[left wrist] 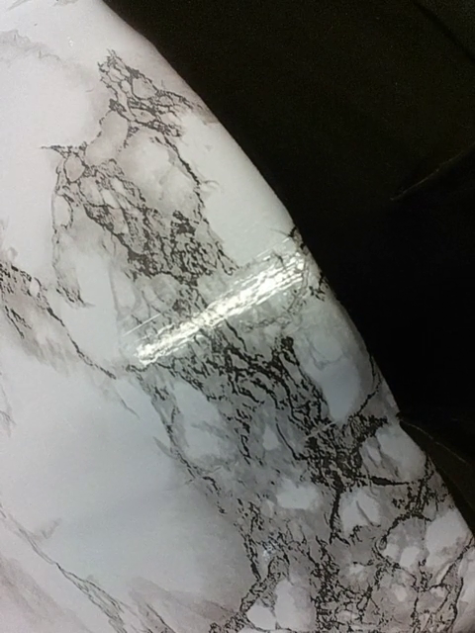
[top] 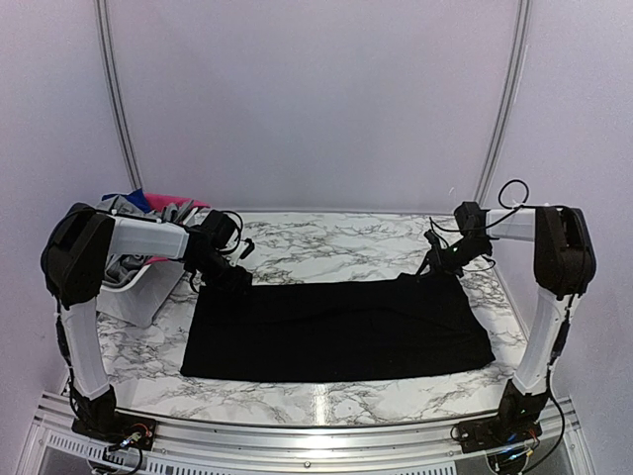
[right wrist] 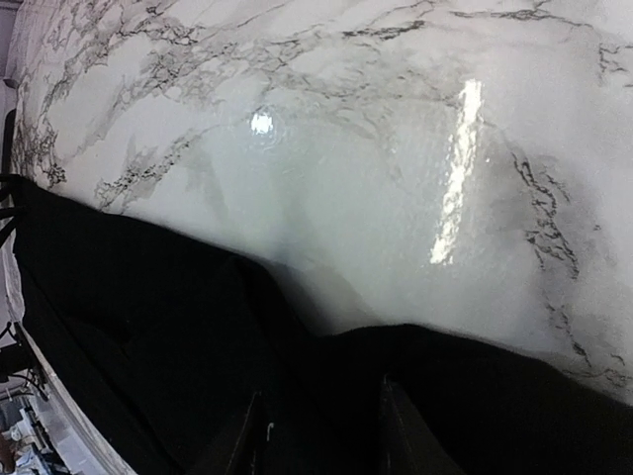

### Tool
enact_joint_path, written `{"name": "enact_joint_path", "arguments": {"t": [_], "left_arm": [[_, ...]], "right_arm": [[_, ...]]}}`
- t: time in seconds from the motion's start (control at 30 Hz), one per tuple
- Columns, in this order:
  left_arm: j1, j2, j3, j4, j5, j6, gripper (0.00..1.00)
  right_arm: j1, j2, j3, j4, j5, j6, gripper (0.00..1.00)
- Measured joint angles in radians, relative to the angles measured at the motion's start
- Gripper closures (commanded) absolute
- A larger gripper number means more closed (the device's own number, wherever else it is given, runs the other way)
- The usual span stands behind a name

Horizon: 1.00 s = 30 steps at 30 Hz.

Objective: Fold and stack the mixed laundry pile
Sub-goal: Smooth out the rectangle-folded T-shirt at the center of the board.

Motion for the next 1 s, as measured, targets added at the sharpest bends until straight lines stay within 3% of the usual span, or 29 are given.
{"name": "enact_joint_path", "arguments": {"t": [0.2, 0.43, 0.7, 1.0], "left_arm": [[0.0, 0.0, -0.001, 0.0, 0.0, 0.0, 0.29], [0.0, -0.002, -0.005, -0.005, -0.01, 0.005, 0.29], [0.0, -0.006, -0.006, -0.015, -0.019, 0.013, 0.29], [0.0, -0.006, -0.006, -0.019, -0.032, 0.019, 0.29]], "right_arm": [[0.0, -0.065, -0.001, -0.016, 0.011, -0.002, 0.78], [0.0, -0.071, -0.021, -0.024, 0.01, -0.002, 0.8], [0.001, -0.07, -0.023, -0.031, 0.045, 0.002, 0.55], [-0.088, -0.071, -0.044, -0.035, 0.21, 0.048, 0.54]]}}
